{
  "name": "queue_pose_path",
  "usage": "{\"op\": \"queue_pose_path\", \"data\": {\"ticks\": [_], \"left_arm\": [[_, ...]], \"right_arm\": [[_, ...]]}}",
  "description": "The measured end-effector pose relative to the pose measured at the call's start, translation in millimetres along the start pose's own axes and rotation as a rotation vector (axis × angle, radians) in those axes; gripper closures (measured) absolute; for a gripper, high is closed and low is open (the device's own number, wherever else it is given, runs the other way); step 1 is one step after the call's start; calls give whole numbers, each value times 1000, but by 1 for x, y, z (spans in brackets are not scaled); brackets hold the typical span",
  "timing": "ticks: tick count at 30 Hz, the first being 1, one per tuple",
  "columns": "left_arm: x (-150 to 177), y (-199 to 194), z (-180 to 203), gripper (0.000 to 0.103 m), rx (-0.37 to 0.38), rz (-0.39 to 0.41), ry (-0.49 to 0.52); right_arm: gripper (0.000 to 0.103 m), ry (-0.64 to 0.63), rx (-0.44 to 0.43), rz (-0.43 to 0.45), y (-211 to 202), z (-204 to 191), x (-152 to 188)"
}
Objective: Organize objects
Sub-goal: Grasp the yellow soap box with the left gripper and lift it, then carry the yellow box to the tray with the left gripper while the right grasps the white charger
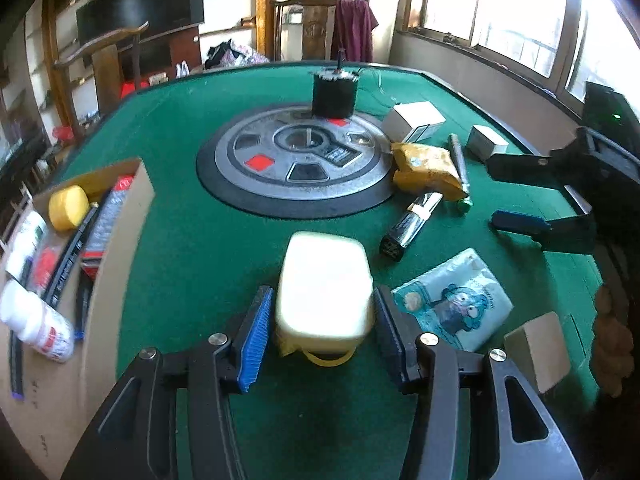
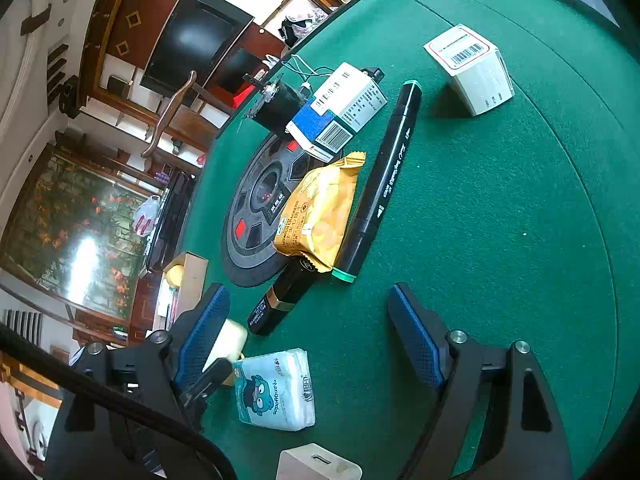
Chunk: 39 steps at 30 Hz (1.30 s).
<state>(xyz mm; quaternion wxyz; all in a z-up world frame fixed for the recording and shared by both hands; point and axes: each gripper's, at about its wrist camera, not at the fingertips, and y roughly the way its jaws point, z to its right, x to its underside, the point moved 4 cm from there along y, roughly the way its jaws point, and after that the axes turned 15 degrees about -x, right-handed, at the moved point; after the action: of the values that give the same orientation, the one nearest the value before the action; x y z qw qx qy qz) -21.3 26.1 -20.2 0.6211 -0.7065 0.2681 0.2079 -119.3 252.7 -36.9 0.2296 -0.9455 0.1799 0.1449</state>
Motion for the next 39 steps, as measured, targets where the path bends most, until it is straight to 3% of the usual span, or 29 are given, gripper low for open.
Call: {"op": "queue_pose_path", "data": {"ticks": [9, 16, 20, 24, 30, 35, 39], "left_arm": [[2, -6, -5, 63, 29, 20, -27], [0, -59, -29, 63, 33, 131, -60], [8, -84, -58, 63, 32, 153, -120], [15, -99, -89, 63, 20, 171, -185], [26, -111, -121, 63, -45, 217, -204], [37, -103, -134, 63, -39, 203, -244], [43, -97, -142, 63, -45, 188, -257]], "right_arm": [[21, -40, 26, -16, 3, -3, 3], [21, -50, 17, -12, 3, -3, 3], [21, -79, 38, -18, 6, -7, 3], [21, -166, 137, -79, 13, -18, 12], [21, -207, 307, -105, -9, -34, 67], [21, -221, 362, -107, -19, -46, 102], [21, -298, 516, -116, -10, -55, 116]]}}
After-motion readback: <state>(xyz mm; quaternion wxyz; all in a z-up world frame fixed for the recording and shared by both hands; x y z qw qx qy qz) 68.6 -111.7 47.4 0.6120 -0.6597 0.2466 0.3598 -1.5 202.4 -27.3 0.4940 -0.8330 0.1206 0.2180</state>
